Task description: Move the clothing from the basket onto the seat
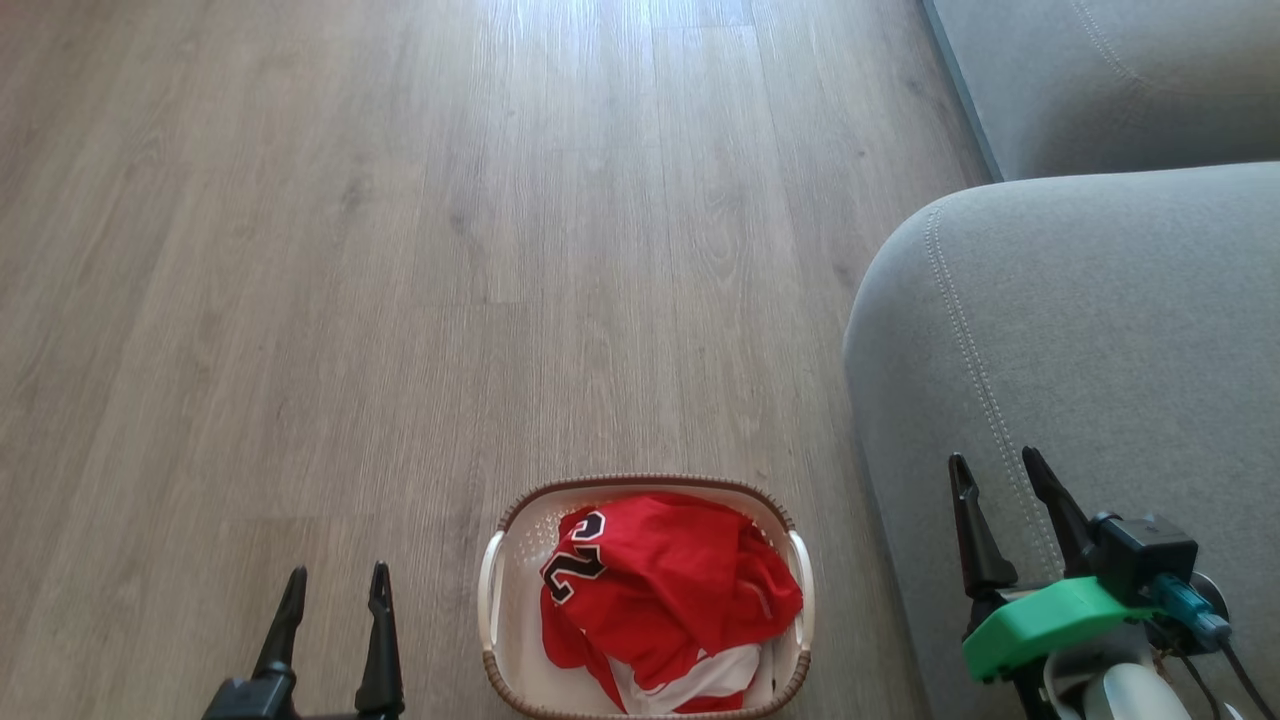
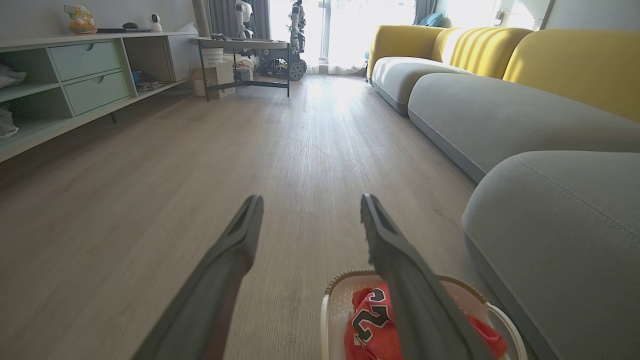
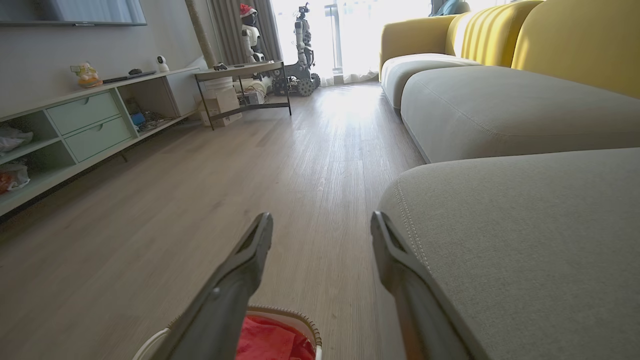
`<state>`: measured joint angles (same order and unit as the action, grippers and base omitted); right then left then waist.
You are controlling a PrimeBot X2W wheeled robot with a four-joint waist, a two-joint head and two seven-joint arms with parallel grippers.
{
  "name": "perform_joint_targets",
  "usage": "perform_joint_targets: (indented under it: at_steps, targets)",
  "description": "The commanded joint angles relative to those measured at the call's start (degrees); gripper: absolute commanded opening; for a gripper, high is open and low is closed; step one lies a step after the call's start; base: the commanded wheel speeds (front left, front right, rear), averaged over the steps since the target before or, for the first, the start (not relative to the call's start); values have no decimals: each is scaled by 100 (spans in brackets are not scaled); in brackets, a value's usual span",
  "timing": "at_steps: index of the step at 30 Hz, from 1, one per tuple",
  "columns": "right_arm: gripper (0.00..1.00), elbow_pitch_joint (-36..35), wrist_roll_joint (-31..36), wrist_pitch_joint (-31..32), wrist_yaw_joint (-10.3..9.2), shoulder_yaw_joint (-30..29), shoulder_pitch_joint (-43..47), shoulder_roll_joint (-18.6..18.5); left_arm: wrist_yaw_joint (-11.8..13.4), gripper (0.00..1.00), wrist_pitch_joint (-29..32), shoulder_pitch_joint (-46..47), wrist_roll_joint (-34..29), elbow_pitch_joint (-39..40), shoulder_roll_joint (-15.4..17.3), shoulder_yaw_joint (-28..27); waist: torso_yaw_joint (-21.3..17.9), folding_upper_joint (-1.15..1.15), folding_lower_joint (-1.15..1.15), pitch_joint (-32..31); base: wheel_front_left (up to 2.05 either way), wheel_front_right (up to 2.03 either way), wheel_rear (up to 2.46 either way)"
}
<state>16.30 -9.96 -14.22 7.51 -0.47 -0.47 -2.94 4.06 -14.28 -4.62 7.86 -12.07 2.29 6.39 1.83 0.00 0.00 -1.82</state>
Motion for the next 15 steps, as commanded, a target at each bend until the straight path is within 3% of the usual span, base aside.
perform_joint_targets:
  at_steps: [1, 15]
  targets:
    - [100, -157, 42, -78, -2, 96, -143, 6, 26, 100, -72, 104, -15, 142, 63, -159, 1, 0, 0, -4, 0, 0, 0]
    - [100, -146, 47, -78, -2, 93, -119, 6, 38, 100, -72, 98, 52, 45, 62, -147, -31, 0, 0, -26, 0, 0, 0]
